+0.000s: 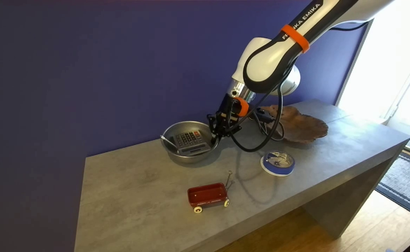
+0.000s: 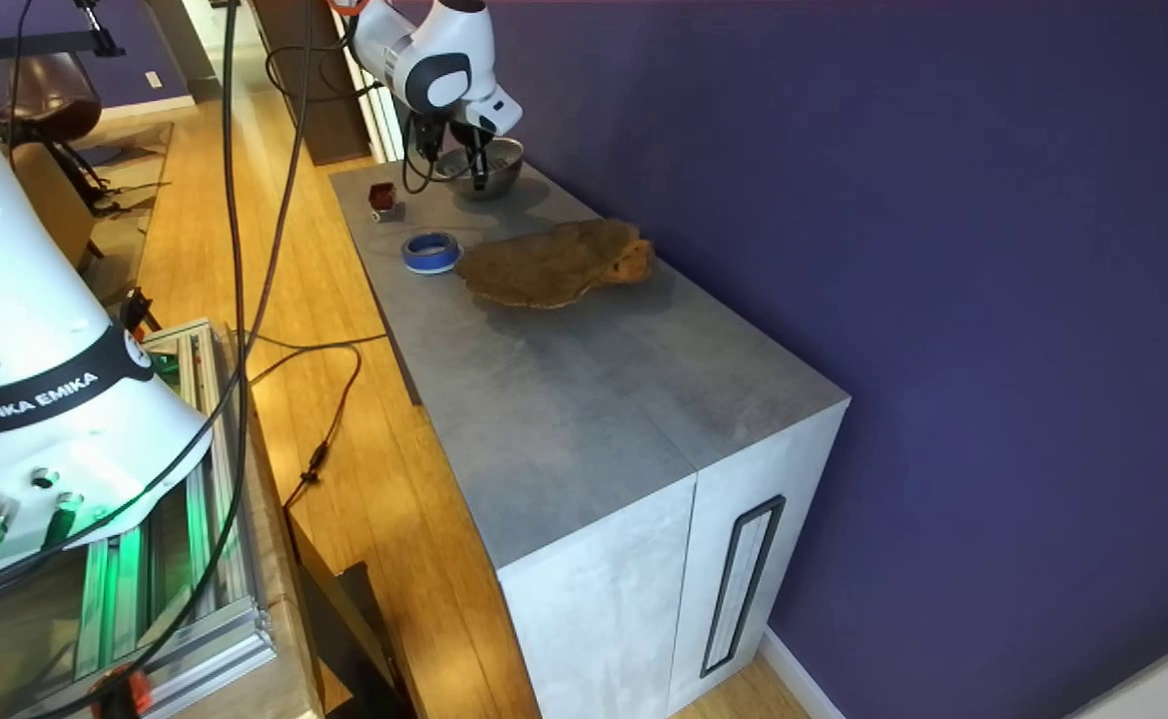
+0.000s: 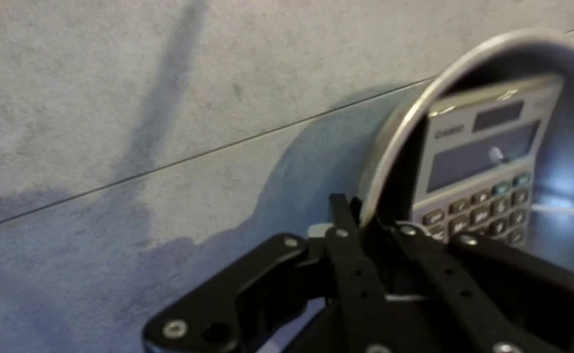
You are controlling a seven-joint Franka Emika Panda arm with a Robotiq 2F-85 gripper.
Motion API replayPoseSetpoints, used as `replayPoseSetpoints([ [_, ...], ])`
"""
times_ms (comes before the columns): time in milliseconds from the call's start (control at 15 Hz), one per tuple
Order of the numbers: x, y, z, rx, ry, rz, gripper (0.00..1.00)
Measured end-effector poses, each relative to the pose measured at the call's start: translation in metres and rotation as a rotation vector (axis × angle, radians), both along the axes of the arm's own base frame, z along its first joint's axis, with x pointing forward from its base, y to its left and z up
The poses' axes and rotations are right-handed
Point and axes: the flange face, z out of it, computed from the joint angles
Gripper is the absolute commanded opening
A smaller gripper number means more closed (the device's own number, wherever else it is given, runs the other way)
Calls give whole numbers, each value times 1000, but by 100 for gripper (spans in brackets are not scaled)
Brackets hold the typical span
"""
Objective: Pick up the metallic dishpan and move it to the right of the wooden bowl
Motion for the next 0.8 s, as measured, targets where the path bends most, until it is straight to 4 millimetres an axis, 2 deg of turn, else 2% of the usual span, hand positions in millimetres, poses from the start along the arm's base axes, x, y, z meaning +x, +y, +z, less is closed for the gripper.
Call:
replayPoseSetpoints([
  [533,6,-4,1,6,-2,-11,2],
  [667,14,-16,12,18,-9,3,2],
  [800,22,-40,32,28,-14,29,2],
])
